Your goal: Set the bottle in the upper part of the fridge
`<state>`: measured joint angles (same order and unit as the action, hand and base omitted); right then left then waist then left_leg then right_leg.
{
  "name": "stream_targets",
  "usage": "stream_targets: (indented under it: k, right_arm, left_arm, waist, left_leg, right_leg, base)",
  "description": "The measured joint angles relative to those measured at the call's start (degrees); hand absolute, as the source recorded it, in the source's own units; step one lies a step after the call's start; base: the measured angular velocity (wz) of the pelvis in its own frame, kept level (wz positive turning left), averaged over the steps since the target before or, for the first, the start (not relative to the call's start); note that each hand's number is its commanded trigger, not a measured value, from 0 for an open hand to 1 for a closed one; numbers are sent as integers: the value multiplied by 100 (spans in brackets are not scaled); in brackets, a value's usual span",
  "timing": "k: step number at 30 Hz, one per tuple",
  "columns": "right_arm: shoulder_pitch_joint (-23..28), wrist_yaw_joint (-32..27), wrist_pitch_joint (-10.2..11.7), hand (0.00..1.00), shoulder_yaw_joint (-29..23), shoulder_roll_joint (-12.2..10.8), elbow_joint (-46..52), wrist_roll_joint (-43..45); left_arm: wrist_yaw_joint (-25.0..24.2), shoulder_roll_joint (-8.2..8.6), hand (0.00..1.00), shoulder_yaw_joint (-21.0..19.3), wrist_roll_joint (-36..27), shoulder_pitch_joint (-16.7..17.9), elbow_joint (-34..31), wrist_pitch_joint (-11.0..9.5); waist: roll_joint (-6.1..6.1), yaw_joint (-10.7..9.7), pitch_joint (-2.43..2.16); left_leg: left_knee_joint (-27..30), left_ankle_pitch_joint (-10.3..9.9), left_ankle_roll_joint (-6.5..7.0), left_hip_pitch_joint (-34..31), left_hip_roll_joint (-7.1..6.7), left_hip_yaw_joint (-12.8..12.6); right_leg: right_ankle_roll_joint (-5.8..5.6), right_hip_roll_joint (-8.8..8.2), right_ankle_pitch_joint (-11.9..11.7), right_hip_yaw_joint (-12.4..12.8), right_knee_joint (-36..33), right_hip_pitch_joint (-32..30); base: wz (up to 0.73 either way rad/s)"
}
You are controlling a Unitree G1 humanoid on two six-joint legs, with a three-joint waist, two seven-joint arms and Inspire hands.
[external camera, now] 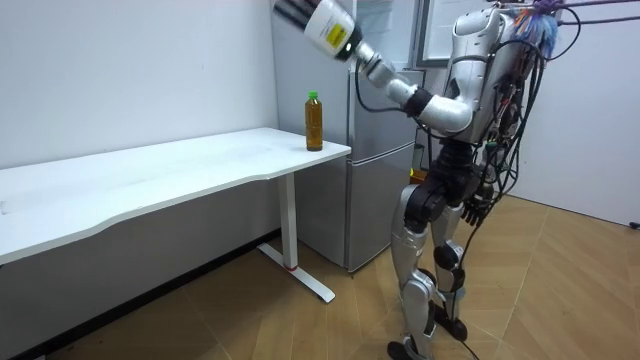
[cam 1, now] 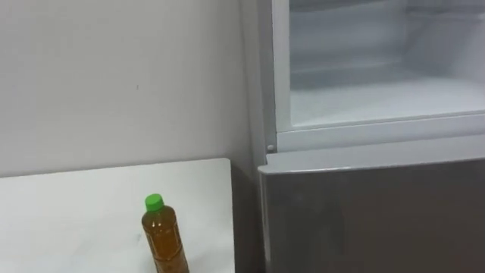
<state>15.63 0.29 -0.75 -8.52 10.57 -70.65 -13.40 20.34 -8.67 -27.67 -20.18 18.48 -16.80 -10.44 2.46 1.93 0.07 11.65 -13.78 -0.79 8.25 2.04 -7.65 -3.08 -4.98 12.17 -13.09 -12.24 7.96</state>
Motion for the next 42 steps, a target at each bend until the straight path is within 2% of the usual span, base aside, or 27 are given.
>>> stream_targets:
  k: [3,5,8,11,13,15,20,24,29,33,38,42]
  right_arm:
    - [-6,51,-2,0,-8,-4,2,13]
    - [-8,122,-1,0,-32,-3,15,16]
    - [-33,197,20,0,-65,-14,11,1]
    - [-41,266,30,0,-64,-17,9,21]
    - [-50,374,93,0,-64,-11,98,26]
    - [-46,450,132,0,-64,-11,104,-3]
    - [-42,571,230,0,-36,-18,181,-208]
    - [-50,615,257,0,11,-37,181,-428]
    - [-99,624,390,0,38,-119,94,-486]
    - [-100,678,386,0,63,-144,84,-696]
    - [-153,675,363,0,79,-171,109,-686]
    - [-214,676,355,0,186,-171,112,-685]
  left_arm:
    - [9,198,0,213,-42,338,617,56]
    - [-16,287,0,375,-39,487,1231,56]
    - [-78,362,0,733,-54,599,2573,71]
    - [-192,364,0,917,-19,571,3444,65]
    - [-331,364,0,1221,5,590,4235,71]
    - [-513,369,0,1361,5,614,4676,65]
    - [-758,351,0,1661,-56,595,5952,66]
    - [-915,351,0,1744,-22,615,6479,66]
    - [-1102,338,0,1709,722,603,6993,77]
    - [-1249,323,0,1749,995,446,7371,218]
    - [-1408,307,0,2001,1524,220,7751,594]
    - [-1622,159,0,2142,1867,99,7806,796]
  waist:
    - [-13,29,8]
    - [-49,26,-8]
    - [-102,15,-15]
    - [-135,22,-10]
    - [-167,18,-3]
    - [-219,19,-1]
    - [-220,-3,3]
    - [-219,-7,3]
    - [-224,-8,2]
    - [-227,-23,0]
    - [-239,-116,0]
    - [-243,-186,4]
  left_leg:
    - [-14,-2,-3,27,-3,8]
    - [-21,-5,-6,40,-5,14]
    - [-9,-12,-17,45,-1,16]
    - [-1,-14,-21,42,4,36]
    - [7,-16,-23,40,2,47]
    - [1,-17,-23,45,3,49]
    - [-1,-31,-28,37,11,49]
    - [-12,-33,-30,29,11,42]
    - [-19,-42,-35,1,11,38]
    - [-12,-48,-40,9,12,30]
    - [-1,-49,-40,17,11,5]
    - [-9,-51,-36,14,15,-6]
  right_leg:
    - [-2,4,1,-16,53,54]
    - [-8,3,5,-43,70,91]
    - [-1,-4,28,-99,58,98]
    - [3,1,33,-114,65,113]
    - [3,2,33,-108,62,119]
    - [4,2,34,-113,59,120]
    - [3,11,24,-124,143,136]
    - [3,14,24,-130,150,135]
    - [1,20,24,-126,158,112]
    - [0,20,25,-124,154,113]
    - [0,13,26,-107,147,119]
    - [-4,14,30,-86,156,102]
  base:
    - [3]
    - [7]
    - [5]
    - [3]
    - [0]
    - [0]
    - [0]
    - [0]
    - [0]
    - [0]
    - [0]
    - [0]
